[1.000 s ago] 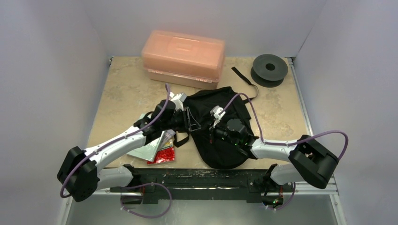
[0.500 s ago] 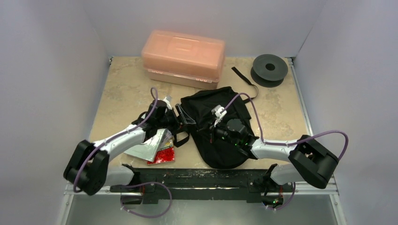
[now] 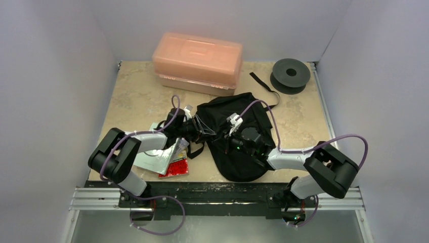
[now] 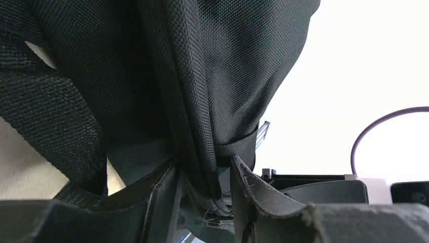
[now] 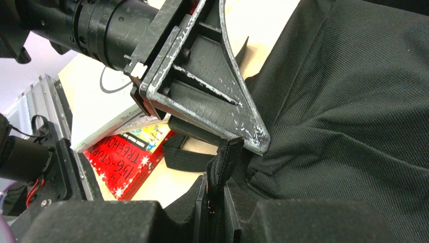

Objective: Pack the student bag
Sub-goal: Unzip the student bag at the center of the board.

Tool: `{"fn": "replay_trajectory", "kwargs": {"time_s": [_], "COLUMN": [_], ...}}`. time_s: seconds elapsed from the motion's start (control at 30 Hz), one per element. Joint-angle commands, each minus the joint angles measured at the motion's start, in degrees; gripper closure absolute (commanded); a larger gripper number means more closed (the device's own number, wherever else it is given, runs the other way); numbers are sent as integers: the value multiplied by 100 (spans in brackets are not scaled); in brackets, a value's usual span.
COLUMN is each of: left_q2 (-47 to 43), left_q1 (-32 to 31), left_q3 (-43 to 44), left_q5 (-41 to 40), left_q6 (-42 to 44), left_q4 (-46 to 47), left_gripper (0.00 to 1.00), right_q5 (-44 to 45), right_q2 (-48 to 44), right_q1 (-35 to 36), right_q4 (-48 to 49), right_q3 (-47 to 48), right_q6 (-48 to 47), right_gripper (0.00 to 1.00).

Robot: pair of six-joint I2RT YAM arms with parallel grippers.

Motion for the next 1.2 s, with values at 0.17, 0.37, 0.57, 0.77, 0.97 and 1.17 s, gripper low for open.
{"fn": "replay_trajectory", "kwargs": {"time_s": [0.17, 0.37, 0.57, 0.77, 0.97, 1.17], "left_q2": [266, 202, 129, 101, 164, 111], "left_q1": [6, 6, 10, 14, 81, 341], "left_q3": [-288, -375, -405, -308, 156, 348], "left_q5": [285, 242, 216, 125, -356, -818], "left_q6": [-265, -229, -210, -98, 478, 677], "left_q4": [1110, 1087, 1084, 933, -27, -402], "left_gripper": [72, 73, 75, 81, 100, 100], "right_q5": [319, 385, 360, 253, 111, -89], "right_q2": [106, 136, 250, -15, -1005, -2312], "right_q1": [-28, -37, -37, -29, -28, 15], "right_q4": [157, 55, -68, -460, -2121, -4456], "right_q3": [481, 576, 673, 655, 853, 865], "right_q6": [-17, -24, -131, -167, 114, 622], "right_gripper": [72, 67, 87, 100, 100, 100]}}
